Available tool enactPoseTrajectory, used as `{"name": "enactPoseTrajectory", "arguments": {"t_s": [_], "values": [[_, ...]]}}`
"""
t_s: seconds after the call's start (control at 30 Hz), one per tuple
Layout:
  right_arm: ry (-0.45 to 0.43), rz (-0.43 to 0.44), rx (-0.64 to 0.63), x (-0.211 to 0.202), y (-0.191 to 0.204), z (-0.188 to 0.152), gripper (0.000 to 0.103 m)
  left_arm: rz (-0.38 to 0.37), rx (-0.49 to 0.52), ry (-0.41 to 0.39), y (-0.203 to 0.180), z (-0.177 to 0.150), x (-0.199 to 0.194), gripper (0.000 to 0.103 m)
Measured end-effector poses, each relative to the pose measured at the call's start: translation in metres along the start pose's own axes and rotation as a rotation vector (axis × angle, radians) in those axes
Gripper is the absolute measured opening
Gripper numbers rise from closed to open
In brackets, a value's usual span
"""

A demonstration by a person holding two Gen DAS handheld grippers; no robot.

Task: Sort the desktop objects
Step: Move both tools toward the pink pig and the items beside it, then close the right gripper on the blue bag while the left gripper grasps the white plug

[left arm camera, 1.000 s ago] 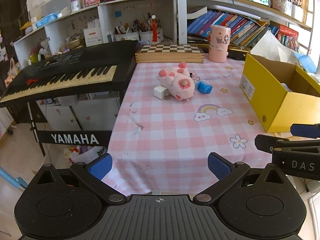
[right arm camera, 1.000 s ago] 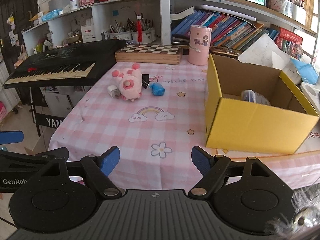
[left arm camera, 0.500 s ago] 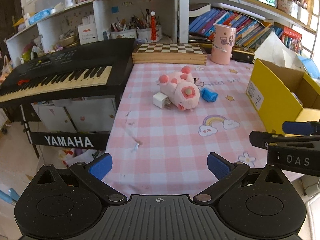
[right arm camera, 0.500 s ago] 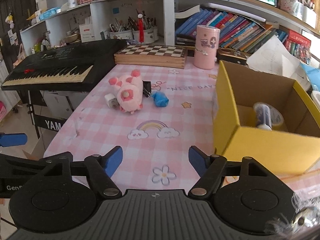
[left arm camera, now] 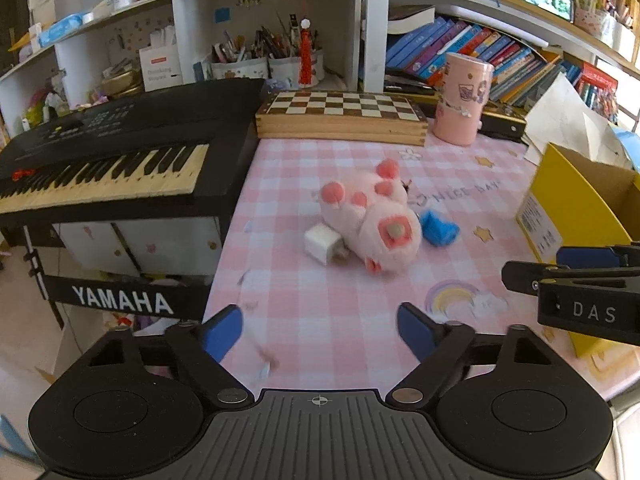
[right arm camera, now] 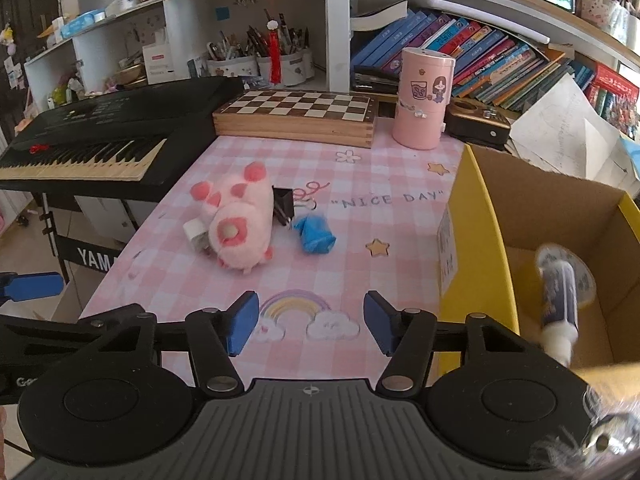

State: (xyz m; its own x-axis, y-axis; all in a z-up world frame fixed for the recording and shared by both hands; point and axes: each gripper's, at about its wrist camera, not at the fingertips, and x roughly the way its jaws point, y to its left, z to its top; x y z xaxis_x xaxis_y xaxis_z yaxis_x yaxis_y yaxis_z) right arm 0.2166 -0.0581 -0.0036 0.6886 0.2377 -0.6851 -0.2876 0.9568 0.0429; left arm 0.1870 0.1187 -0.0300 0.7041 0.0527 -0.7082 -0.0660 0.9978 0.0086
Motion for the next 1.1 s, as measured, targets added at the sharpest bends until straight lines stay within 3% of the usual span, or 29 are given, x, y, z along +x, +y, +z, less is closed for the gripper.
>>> {"name": "enactPoseTrajectory", "arguments": {"t_s": [0.1, 0.43, 0.67, 0.93, 1.03, 1.1], "values": [[0.015, -0.001, 0.010, 0.019, -0.005, 0.012, 0.051, 0.012, -0.002, 0.004, 0.004, 0.014, 0.022, 0.068], [0.100, -0.001, 0.043, 0.092, -0.012, 0.043, 0.050, -0.009, 0.054, 0.074, 0.005, 0.036, 0.089, 0.067], [0.127, 0.001, 0.028, 0.123, -0.008, 0.052, 0.049, -0.033, 0.077, 0.098, 0.001, 0.041, 0.110, 0.063], [0.141, 0.002, 0.031, 0.145, -0.011, 0.055, 0.048, -0.039, 0.088, 0.120, -0.002, 0.042, 0.125, 0.053], [0.149, 0.004, 0.029, 0.150, -0.012, 0.054, 0.041, -0.056, 0.091, 0.117, -0.004, 0.042, 0.125, 0.041], [0.156, 0.007, 0.032, 0.153, -0.012, 0.052, 0.034, -0.056, 0.096, 0.114, -0.005, 0.042, 0.124, 0.041]]}}
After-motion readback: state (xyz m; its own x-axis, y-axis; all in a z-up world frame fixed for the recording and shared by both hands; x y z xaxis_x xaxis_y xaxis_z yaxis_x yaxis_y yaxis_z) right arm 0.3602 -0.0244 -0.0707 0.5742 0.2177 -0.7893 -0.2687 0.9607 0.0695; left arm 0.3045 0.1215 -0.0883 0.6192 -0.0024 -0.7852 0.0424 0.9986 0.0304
